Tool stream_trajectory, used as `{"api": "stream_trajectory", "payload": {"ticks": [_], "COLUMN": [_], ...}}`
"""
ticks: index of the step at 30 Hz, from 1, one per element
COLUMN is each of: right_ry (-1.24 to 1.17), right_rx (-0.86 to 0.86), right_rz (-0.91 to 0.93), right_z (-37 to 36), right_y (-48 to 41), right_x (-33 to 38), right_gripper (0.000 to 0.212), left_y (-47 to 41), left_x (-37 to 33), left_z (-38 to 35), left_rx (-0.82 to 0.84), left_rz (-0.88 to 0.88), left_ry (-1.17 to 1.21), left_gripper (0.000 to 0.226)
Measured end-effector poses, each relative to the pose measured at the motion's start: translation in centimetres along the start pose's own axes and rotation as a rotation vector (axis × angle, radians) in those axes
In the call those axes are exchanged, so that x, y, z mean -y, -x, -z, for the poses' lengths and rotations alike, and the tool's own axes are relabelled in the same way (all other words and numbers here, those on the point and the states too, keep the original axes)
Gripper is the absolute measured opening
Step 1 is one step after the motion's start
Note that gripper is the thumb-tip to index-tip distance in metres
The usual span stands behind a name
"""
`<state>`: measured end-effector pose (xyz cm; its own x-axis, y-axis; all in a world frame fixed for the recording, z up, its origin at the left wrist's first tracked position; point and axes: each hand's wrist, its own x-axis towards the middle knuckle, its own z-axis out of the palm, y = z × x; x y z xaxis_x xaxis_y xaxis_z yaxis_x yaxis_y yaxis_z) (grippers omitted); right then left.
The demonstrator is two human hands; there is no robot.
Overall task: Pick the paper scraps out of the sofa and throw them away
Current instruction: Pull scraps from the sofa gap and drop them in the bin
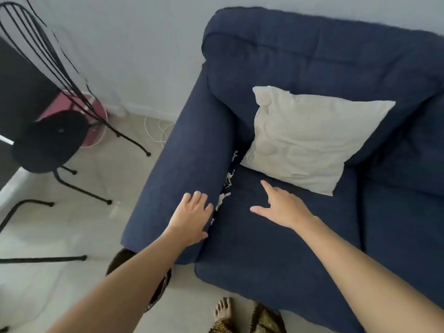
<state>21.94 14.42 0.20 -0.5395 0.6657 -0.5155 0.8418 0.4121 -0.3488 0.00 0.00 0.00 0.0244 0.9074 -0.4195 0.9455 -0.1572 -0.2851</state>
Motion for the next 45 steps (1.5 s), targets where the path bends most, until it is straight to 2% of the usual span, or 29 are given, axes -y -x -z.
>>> {"api": "stream_trajectory", "payload": {"ticks": [2,5,6,11,14,19,24,29,34,37,41,45], "right_ry": [-0.014,-0.034,-0.041,-0.038,-0.035,0.171,0.193,-0.073,-0.269,-0.337,-0.410,-0.420], "right_rx": [-0.005,-0.002,-0.006,0.004,-0.013,-0.024,-0.005,-0.097,-0.232,-0.293,-0.349,-0.305], "right_rz": [0.017,0.024,0.025,0.059,0.089,0.138,0.143,0.135,0.083,0.082,0.118,0.272], "right_z": [-2.4,-7.1,-8.7,-15.6,-18.1,-19.6,-20.0,-18.4,-13.3,-9.0,-4.3,-3.2], "right_y": [-3.4,-8.2,-9.6,-16.0,-18.5,-20.7,-20.9,-19.6,-16.2,-14.3,-12.4,-10.6], "right_x": [-0.5,-0.5,-0.3,1.3,2.4,3.8,3.7,1.9,-2.1,-2.3,3.0,12.2], "right_gripper": [0.091,0.079,0.077,0.069,0.048,0.025,0.026,0.029,0.015,0.009,0.011,0.008], "left_y": [-2.6,-5.7,-6.6,-10.6,-11.8,-13.0,-14.0,-13.2,-9.8,-7.1,-2.1,5.5], "left_x": [-1.2,-3.5,-4.3,-7.7,-8.2,-8.7,-8.9,-8.6,-6.4,-3.5,1.6,6.9], "left_z": [-2.2,-6.4,-7.8,-14.1,-16.3,-17.9,-17.9,-16.2,-11.7,-8.8,-7.1,-9.4], "left_rx": [0.039,0.074,0.093,0.186,0.265,0.347,0.333,0.327,0.150,-0.075,-0.403,-0.469], "left_rz": [-0.021,-0.075,-0.097,-0.087,-0.045,-0.031,0.002,0.007,0.054,0.118,0.340,0.532], "left_ry": [-0.051,-0.091,-0.107,-0.270,-0.304,-0.270,-0.167,-0.073,0.155,0.298,0.479,0.557], "left_gripper": [0.060,0.027,0.025,0.041,0.037,0.023,0.021,0.016,0.011,0.011,0.012,0.012]}}
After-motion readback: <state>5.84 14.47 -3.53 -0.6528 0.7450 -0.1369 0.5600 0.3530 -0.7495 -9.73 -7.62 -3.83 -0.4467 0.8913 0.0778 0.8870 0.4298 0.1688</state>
